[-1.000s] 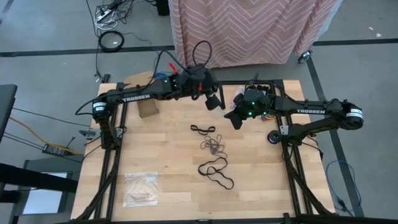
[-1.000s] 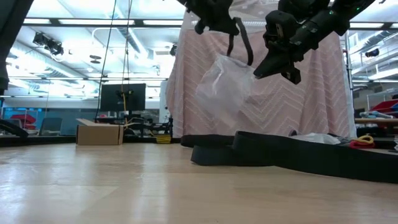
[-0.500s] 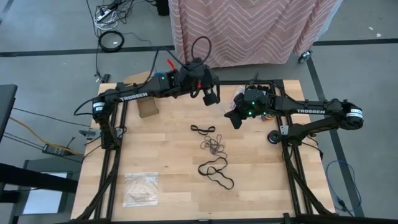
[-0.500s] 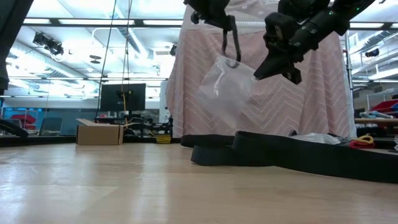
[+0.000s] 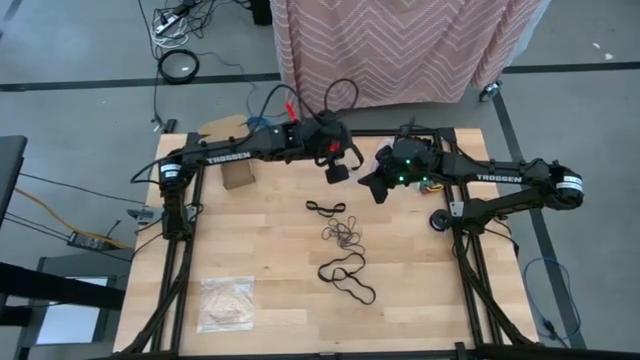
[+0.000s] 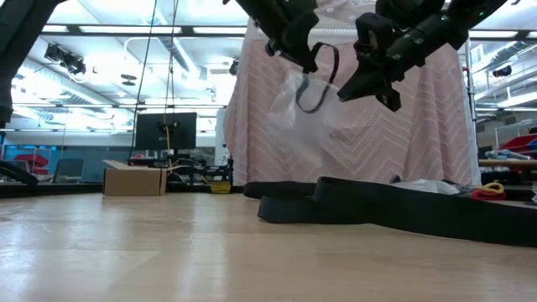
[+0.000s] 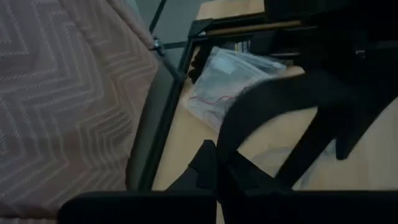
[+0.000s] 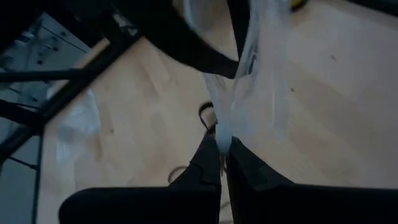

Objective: Sort rubber bands
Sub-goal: Put the black rubber band into the transparent zip bag

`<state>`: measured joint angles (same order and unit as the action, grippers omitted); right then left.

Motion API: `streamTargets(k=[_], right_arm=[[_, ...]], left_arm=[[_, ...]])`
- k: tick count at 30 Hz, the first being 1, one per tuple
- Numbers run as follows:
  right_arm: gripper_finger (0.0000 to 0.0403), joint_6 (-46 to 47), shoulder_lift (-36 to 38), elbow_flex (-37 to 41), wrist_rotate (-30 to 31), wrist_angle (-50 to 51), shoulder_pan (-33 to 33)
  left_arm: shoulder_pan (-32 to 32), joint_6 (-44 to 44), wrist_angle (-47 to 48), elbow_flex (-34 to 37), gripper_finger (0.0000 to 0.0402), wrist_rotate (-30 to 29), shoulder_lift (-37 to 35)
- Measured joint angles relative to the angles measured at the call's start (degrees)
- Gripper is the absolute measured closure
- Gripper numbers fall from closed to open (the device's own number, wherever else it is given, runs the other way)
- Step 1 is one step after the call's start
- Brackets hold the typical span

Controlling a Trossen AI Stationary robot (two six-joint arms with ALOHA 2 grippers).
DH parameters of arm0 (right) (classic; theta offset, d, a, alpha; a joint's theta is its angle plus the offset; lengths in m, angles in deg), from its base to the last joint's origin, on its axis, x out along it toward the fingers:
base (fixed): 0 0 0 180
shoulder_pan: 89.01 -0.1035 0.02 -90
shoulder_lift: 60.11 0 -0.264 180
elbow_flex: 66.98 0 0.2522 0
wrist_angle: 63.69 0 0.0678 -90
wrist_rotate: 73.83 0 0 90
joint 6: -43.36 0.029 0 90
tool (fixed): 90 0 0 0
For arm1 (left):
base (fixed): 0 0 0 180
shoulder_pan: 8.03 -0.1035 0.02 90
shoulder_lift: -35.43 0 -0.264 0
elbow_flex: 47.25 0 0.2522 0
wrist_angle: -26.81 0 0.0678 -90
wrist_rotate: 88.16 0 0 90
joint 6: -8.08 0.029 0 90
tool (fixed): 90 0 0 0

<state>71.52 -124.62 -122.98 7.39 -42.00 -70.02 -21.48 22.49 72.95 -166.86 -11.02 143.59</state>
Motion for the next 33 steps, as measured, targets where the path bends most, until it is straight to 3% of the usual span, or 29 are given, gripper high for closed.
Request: streamTargets(k=[4,10,15,19,21,23,27,33], right_arm=[[0.0403,0.1,0.01,-0.01,-0.32,0.04,0.88],[0.0403,0.76,0.02,-0.02,2.14,9.21,0.95],[0.0403,-1.0,0.02,-0.34,-2.04,-1.3,0.92],[0.0403,-1.0,-1.47,-3.75,4.01,8.42,1.46],[0.0403,-2.39,-2.44,-4.6,0.71,9.27,2.17],[0.0403,-4.08,-2.59,-5.02,-4.36,3.27,2.75],[0.0403,-2.47,-2.63,-5.35,0.22,4.19,3.33],[0.0403,-3.3,-2.53,-5.43,-3.44,3.67,4.09]], left_arm=[[0.1,-0.05,0.47,-0.05,0.0389,0.63,0.32],[-0.67,0.22,2.53,-0.02,0.0397,-2.39,0.02],[-1.6,0.28,8.05,-0.02,0.0399,-2.1,0.13],[-1.44,0.31,6.01,-0.02,0.04,-1.4,0.15],[-1.46,0.31,5.24,-0.02,0.04,-1.33,0.15],[-1.51,0.31,4.77,-0.02,0.04,-1.31,0.39],[-1.43,-0.62,6.7,-0.02,0.04,1.39,1.14],[-1.44,-3.05,5.98,0.0,0.0371,7.85,2.8]])
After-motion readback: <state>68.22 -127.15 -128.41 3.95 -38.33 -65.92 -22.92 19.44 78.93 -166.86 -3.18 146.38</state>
